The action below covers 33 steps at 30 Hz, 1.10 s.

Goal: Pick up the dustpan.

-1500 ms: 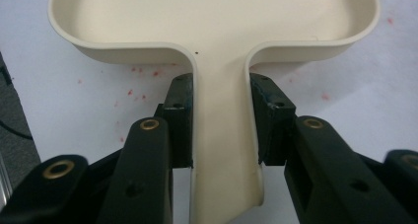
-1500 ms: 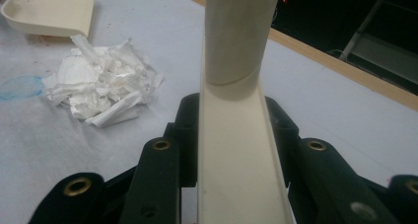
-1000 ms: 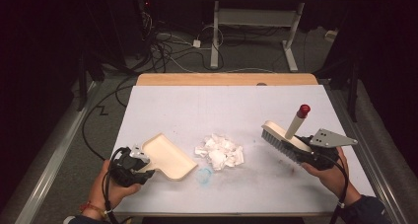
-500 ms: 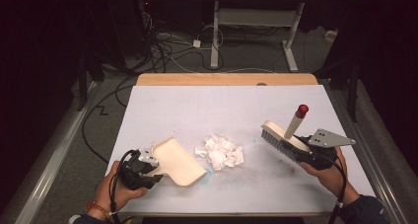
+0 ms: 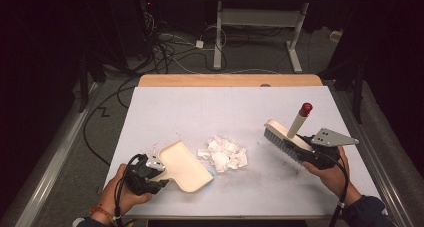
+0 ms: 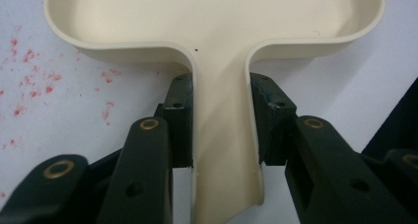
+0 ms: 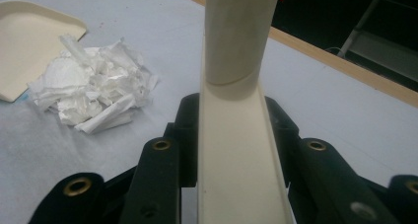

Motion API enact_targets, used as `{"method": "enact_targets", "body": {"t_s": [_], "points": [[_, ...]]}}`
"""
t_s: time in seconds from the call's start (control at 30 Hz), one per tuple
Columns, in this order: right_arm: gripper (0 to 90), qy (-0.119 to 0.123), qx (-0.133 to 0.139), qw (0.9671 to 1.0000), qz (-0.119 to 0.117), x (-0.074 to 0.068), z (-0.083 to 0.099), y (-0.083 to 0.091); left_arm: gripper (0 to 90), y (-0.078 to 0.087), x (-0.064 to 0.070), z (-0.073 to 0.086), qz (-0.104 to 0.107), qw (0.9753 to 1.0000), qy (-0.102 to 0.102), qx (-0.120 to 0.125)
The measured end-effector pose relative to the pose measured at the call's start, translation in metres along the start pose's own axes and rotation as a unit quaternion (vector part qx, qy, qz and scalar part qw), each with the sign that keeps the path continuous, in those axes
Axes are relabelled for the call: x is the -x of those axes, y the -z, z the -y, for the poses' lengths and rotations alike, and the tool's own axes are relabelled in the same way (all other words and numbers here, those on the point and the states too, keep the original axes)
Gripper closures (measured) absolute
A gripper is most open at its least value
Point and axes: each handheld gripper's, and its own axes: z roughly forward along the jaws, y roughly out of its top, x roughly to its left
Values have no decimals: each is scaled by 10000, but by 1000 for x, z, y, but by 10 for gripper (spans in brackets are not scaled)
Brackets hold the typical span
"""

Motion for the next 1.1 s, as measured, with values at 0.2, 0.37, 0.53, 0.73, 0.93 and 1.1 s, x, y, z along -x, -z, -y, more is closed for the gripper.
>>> {"method": "enact_targets", "body": {"t_s": [0.2, 0.37, 0.53, 0.73, 0.93, 1.1], "points": [[679, -21, 10, 10000, 9, 0, 0, 1, 630, -1, 1, -2, 25, 10000, -31, -18], [679, -2, 7, 10000, 19, 1, -1, 0, 630, -2, 2, -3, 31, 10000, -36, -34], [679, -33, 8, 10000, 25, 1, -1, -1, 629, -4, 3, -5, 55, 9999, -94, -47], [679, -16, 3, 10000, 15, 1, -2, -1, 629, -6, 3, -8, 74, 9999, -130, -65], [679, -35, 43, 10000, 43, 1, -3, -2, 629, -7, 4, -9, 92, 9998, -148, -76], [679, -30, 74, 9999, 65, 2, -5, -4, 629, -8, 4, -10, 120, 9998, -149, -77]]}}
